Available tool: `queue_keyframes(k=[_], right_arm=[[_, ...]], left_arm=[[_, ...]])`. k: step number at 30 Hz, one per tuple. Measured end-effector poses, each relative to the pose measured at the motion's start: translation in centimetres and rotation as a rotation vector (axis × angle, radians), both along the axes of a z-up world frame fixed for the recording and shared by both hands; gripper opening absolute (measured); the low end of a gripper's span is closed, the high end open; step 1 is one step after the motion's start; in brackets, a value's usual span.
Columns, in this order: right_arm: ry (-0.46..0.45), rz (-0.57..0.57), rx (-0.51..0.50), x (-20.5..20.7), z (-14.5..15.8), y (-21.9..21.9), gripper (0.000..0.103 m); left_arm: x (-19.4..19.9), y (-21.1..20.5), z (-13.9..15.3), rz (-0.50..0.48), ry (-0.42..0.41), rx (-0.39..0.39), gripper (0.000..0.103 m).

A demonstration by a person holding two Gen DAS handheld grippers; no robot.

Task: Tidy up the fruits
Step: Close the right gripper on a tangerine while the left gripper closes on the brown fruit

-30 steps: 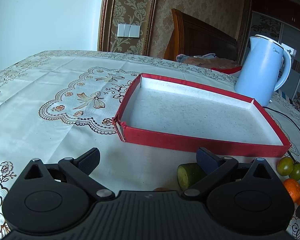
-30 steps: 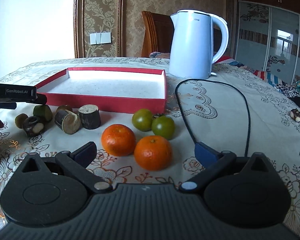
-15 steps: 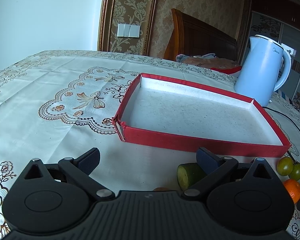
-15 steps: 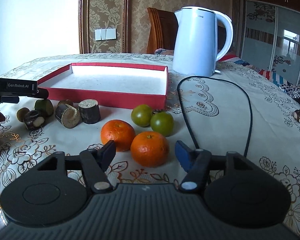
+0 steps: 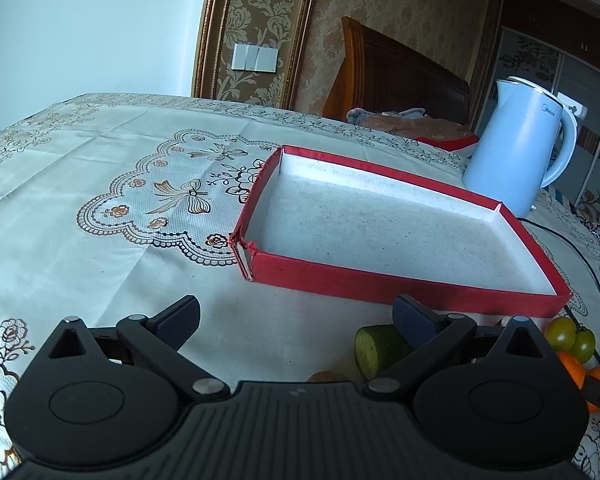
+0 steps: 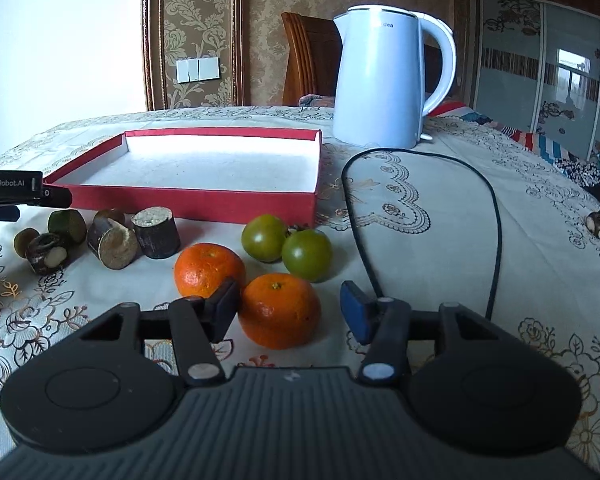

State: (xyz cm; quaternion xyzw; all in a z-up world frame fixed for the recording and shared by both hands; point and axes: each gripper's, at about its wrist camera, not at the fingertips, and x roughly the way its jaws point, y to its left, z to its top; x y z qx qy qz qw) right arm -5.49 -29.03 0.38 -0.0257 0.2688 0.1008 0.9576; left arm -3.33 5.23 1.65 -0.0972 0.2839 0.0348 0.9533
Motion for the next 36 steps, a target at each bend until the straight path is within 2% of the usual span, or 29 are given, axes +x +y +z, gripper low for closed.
queue_keyframes(k=[4, 6, 7, 10, 12, 15, 24, 31, 36], right_arm=[[-0.004, -0.006, 0.020, 0.1, -0.2, -0.3, 0.052], [-0.001, -0.026, 0.033, 0.2, -0.3, -0.5, 0.062], [-0.001, -0.028, 0.042, 0.3, -0.4, -0.7, 0.063], [-0.002, -0.024, 0.051, 0.3, -0.5, -0.9, 0.063], [-0.013, -0.022, 0.039, 0.2, -0.6, -0.8, 0.063], [-0.029, -0.019, 0.019, -0.1, -0.7, -0.5, 0.063], [-0.026, -0.027, 0.046, -0.2, -0.8, -0.7, 0.065], [-0.024, -0.026, 0.026, -0.4, -0.9, -0.5, 0.067], [-0.009, -0.027, -0.003, -0.4, -1.2, -0.2, 0.071]], left_arm=[[-2.6, 0.8, 0.8, -0.035, -0.032, 0.033, 0.103], [-3.3, 0.7, 0.8, -0.058, -0.016, 0.033, 0.103], [-3.4, 0.3, 0.7, -0.071, -0.006, 0.045, 0.103], [-3.2, -1.2, 0.4, -0.099, 0.033, 0.148, 0.103], [-3.4, -1.5, 0.3, -0.094, 0.031, 0.179, 0.103], [-4.0, -0.9, 0.4, -0.069, 0.038, 0.187, 0.103], [-3.9, -0.1, 0.0, -0.036, 0.084, 0.183, 0.103], [-3.2, -2.7, 0.2, -0.051, 0.092, 0.323, 0.103], [-4.1, -1.5, 0.0, -0.054, 0.134, 0.287, 0.103]])
